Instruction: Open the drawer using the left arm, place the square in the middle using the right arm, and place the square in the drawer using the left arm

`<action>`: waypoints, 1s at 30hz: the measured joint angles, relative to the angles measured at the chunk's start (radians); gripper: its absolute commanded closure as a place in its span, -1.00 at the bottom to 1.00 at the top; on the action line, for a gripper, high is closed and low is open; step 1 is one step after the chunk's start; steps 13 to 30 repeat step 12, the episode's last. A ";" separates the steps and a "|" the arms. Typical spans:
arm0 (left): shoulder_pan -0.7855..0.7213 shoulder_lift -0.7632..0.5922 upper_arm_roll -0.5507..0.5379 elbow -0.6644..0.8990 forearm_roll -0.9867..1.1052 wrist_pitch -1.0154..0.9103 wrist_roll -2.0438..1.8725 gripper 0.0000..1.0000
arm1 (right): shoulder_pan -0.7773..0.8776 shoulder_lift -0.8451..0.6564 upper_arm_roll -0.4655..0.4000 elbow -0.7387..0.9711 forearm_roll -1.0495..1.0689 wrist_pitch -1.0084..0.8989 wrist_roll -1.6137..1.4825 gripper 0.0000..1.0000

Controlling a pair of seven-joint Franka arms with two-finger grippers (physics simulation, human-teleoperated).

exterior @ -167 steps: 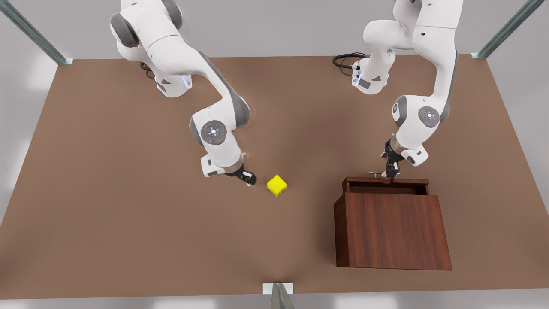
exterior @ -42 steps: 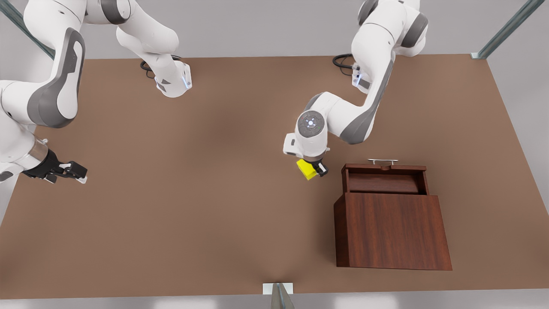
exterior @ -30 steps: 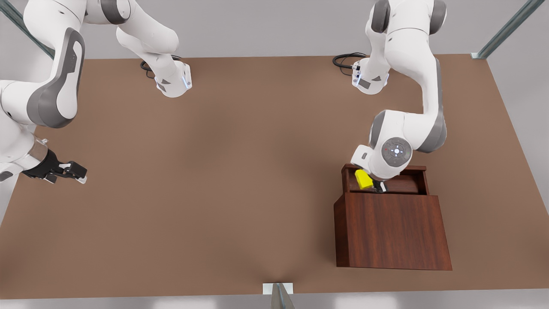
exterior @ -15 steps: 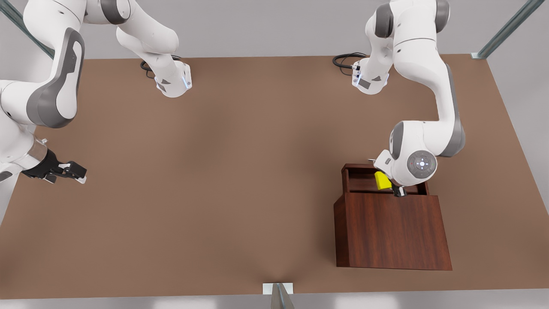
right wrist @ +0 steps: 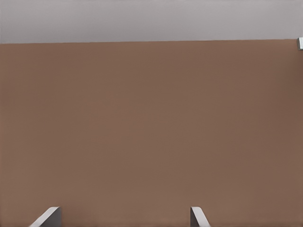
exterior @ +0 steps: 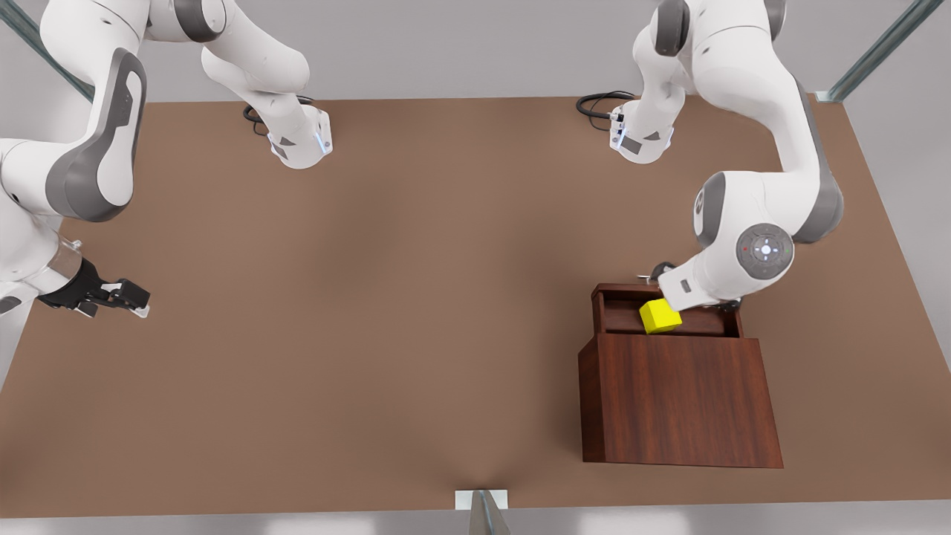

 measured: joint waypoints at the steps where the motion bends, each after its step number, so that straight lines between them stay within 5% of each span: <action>1: -0.004 0.005 -0.003 0.026 -0.010 0.007 -0.129 -1.00 | -0.001 0.000 0.000 0.000 0.001 0.000 0.000 -1.00; 3: 0.031 0.009 -0.068 0.087 -0.020 0.009 -0.280 -1.00 | 0.000 0.000 0.000 0.000 0.000 0.000 0.000 -1.00; 4: 0.151 -0.033 -0.238 0.085 -0.001 0.025 -0.304 -1.00 | -0.002 0.000 0.000 0.000 0.000 0.000 0.000 -1.00; 5: 0.363 -0.074 -0.538 0.074 0.050 0.038 -0.352 -1.00 | -0.002 0.000 -0.001 0.000 0.000 0.000 0.000 -1.00; 7: 0.484 -0.159 -0.677 -0.047 0.158 0.137 -0.362 -1.00 | -0.002 0.000 -0.001 0.000 -0.005 0.000 0.000 -1.00; 30: 0.515 -0.214 -0.703 -0.135 0.284 0.212 -0.359 -1.00 | -0.006 -0.002 -0.002 0.000 -0.002 0.002 0.000 -1.00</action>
